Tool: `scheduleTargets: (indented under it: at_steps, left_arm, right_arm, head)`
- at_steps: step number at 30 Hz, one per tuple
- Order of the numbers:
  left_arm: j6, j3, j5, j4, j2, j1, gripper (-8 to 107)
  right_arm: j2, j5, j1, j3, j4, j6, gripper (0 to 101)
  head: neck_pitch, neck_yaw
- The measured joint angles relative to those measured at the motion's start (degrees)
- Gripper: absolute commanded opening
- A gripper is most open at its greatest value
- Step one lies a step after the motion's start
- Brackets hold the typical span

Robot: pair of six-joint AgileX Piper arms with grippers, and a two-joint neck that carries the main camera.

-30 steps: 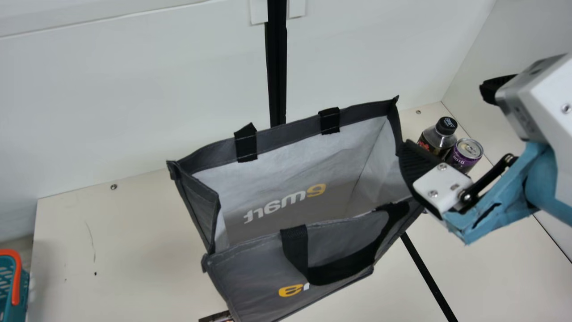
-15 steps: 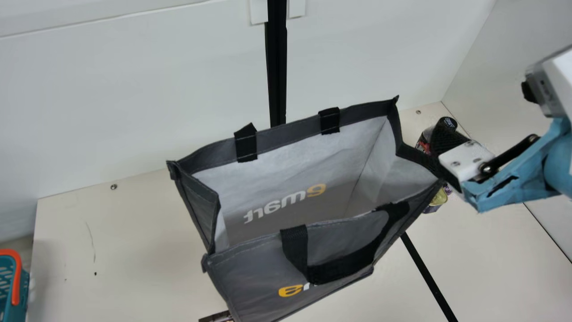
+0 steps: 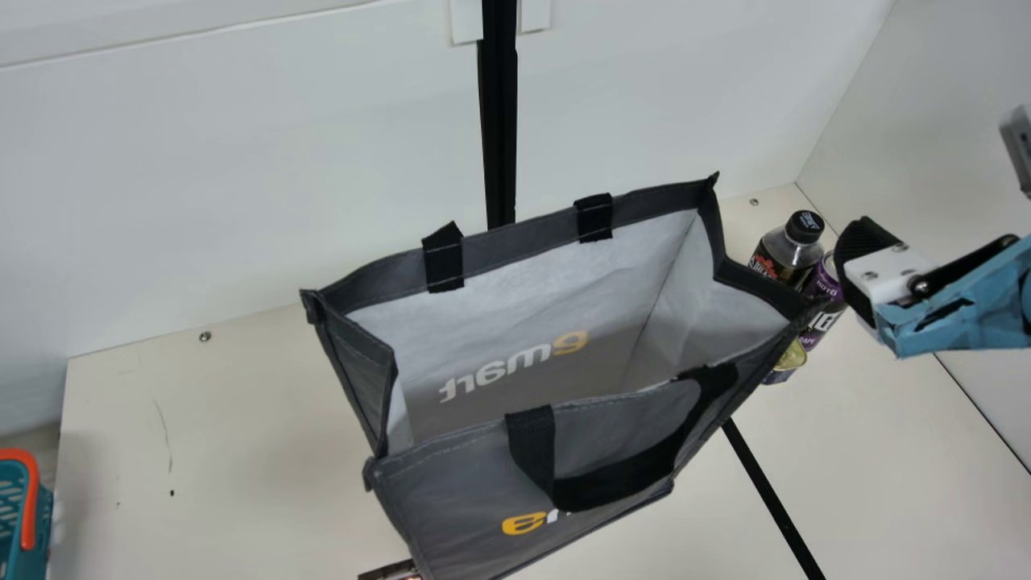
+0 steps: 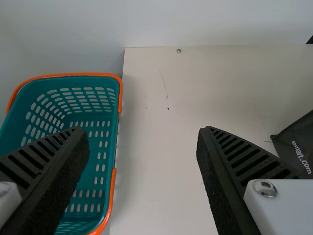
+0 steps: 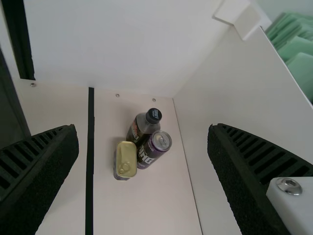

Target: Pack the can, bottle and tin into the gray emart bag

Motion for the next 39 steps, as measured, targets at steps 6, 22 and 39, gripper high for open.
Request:
scheduleTargets:
  at_steps: [6, 22, 39]
  left_arm:
    - [0.0, 0.0, 0.0, 0.0, 0.0, 0.0, 90]
    - [0.0, 0.0, 0.0, 0.0, 0.0, 0.0, 90]
    - [0.0, 0.0, 0.0, 0.0, 0.0, 0.0, 90]
  right_arm:
    - [-0.4, 0.0, -3.0, 2.6, 0.0, -0.2, 91]
    - [-1.0, 0.1, -10.2, 9.0, 4.0, -1.5, 91]
    - [-1.0, 0.0, -10.2, 9.0, 4.0, -1.5, 91]
  head:
    - [0.0, 0.0]
    - [-0.1, 0.0]
    - [-0.1, 0.0]
